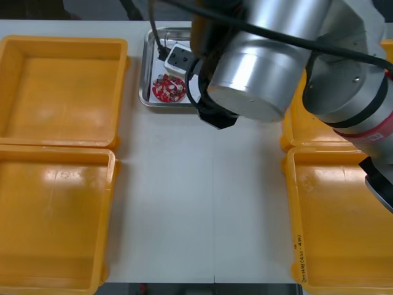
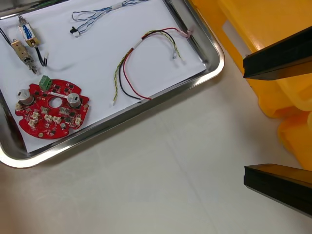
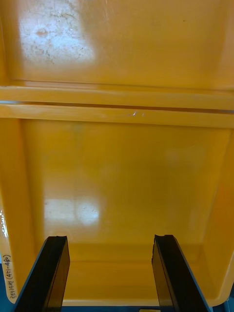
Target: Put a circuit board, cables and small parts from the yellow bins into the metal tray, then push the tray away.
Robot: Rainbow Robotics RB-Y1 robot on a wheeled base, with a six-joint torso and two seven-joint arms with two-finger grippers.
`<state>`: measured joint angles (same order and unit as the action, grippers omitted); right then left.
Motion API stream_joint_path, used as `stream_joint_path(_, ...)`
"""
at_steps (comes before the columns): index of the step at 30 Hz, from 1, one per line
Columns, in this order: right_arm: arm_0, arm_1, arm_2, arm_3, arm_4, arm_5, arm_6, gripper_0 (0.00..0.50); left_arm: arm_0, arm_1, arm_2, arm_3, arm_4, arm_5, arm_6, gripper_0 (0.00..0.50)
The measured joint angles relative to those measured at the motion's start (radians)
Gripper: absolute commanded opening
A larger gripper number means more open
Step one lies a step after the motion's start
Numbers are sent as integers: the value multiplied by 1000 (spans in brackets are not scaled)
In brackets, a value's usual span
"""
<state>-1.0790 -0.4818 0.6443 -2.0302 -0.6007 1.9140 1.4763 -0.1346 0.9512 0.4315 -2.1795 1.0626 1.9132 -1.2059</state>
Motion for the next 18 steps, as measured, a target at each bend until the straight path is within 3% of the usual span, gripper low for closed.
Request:
stream_joint_path(3,61,-30,-104,-60,-70,1,-25,500,0,0,0,0,0,0,0,500)
stream_joint_path(8,178,-96,-257,-149,-122,3,-181,500,0,0,0,-1,0,0,0,500)
stream_joint_path(14,315,-176,-396,-197,-134,3,-242,500,0,0,0,-1,0,0,0,500)
stream_joint_path(18,386,-217,-474,-199,-146,3,-368,500,0,0,0,-2,0,0,0,500)
